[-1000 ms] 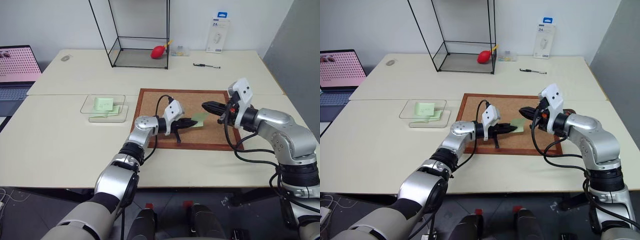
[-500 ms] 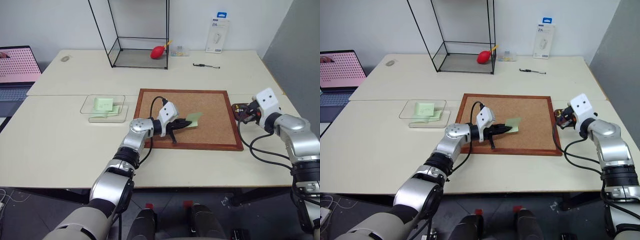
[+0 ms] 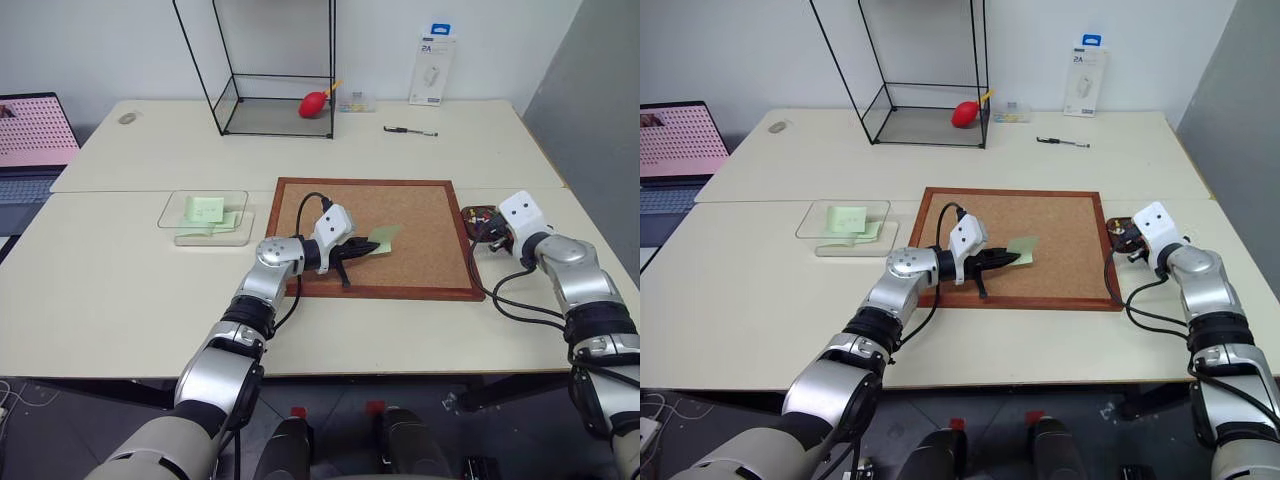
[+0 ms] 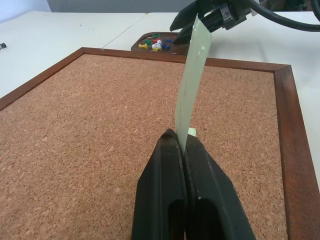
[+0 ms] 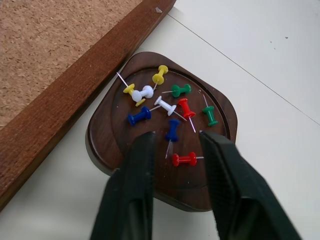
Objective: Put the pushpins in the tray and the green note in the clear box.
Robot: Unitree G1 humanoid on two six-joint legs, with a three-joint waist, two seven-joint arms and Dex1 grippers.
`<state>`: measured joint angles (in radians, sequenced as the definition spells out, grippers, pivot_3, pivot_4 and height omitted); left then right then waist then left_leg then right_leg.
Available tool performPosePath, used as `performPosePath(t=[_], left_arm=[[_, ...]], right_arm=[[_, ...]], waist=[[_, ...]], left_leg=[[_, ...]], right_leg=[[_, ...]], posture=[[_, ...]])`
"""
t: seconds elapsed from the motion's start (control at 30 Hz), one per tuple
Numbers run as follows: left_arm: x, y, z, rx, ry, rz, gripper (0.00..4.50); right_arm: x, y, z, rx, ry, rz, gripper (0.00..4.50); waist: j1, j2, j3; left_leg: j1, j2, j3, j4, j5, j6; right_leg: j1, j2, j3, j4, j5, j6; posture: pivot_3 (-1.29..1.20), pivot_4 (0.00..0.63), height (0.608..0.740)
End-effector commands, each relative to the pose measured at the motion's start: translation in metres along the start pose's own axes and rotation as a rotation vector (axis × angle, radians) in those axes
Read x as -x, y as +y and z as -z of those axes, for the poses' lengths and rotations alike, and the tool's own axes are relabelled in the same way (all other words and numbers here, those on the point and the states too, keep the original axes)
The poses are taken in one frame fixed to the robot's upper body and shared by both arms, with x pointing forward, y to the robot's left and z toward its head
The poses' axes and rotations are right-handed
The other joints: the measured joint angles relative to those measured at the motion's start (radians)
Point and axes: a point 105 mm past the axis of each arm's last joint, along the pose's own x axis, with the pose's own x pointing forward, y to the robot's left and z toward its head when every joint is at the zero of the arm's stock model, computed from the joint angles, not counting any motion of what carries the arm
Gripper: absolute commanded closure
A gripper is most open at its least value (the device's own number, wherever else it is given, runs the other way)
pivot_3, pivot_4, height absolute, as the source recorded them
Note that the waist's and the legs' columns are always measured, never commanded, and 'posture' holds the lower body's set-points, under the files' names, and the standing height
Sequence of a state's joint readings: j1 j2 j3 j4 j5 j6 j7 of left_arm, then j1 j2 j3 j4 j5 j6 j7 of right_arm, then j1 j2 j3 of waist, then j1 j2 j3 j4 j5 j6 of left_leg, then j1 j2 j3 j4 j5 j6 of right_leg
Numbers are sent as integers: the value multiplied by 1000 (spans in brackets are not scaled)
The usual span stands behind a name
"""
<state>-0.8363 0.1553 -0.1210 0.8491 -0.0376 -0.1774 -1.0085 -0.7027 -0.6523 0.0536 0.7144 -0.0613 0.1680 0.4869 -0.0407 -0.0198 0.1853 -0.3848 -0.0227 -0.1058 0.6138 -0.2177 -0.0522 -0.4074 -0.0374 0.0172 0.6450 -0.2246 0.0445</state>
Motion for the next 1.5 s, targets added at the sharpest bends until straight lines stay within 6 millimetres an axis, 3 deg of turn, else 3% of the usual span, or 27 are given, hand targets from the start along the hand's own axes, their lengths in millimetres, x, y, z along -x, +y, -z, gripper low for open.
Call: performPosePath(t=[0.03, 0.2, 0.3, 0.4, 0.6, 0.8, 1.0, 1.3, 1.5], left_arm=[[0, 4, -12, -43, -25, -11, 4500], [0, 11, -19, -55, -40, -45, 4500], [8, 27, -33, -86, -63, -123, 4500], [29, 48, -48, -133, -67, -234, 4500], [91, 76, -52, -182, 35, -440, 4500], [161, 95, -40, -225, 224, -635, 4500], [207, 114, -31, -274, 361, -810, 4500], [231, 124, -9, -319, 510, -898, 4500], [235, 127, -7, -342, 534, -922, 3468]], right_arm=[[2, -12, -24, 14, -77, 34, 2044], [11, -23, -41, 22, -137, 60, 895], [22, -22, -62, 18, -222, 21, 180], [35, -5, -87, 28, -326, -79, 180], [67, 62, -139, 24, -554, -437, 180], [85, 116, -163, -9, -580, -719, 180], [86, 141, -171, -2, -570, -797, 180], [88, 159, -175, -5, -566, -842, 180], [90, 161, -176, -16, -563, -845, 166]], waist=[[0, 0, 0], [0, 0, 0], [0, 0, 0], [-3, 0, 0], [-17, 0, 0], [-14, 0, 0], [-4, 0, 1], [8, 0, 1], [8, 0, 1]], left_leg=[[0, 0, 0, 0, 0, 0], [0, 0, 0, 0, 0, 0], [0, 0, 0, 0, 0, 0], [0, 1, -1, 0, 0, 0], [1, 1, -1, 0, 0, 0], [1, 2, -2, 0, 0, 0], [0, 1, -3, 0, 0, 0], [-1, 1, -3, 0, 0, 0], [-1, 1, -2, 0, 0, 0]], right_leg=[[0, 0, 0, 0, 0, 0], [0, 0, 0, 0, 0, 0], [0, 0, 0, 0, 0, 0], [0, 1, 0, 0, 0, 0], [0, 1, 0, 1, 0, 0], [0, 1, -1, 2, 0, 0], [0, 0, -2, 1, 0, 0], [-1, 0, -2, 0, 0, 0], [-2, 0, -2, 1, 0, 0]], posture=[[0, 150, 740], [0, 150, 740], [0, 150, 740], [0, 150, 740], [0, 150, 740], [0, 150, 740], [0, 150, 740], [0, 150, 740], [0, 150, 740]])
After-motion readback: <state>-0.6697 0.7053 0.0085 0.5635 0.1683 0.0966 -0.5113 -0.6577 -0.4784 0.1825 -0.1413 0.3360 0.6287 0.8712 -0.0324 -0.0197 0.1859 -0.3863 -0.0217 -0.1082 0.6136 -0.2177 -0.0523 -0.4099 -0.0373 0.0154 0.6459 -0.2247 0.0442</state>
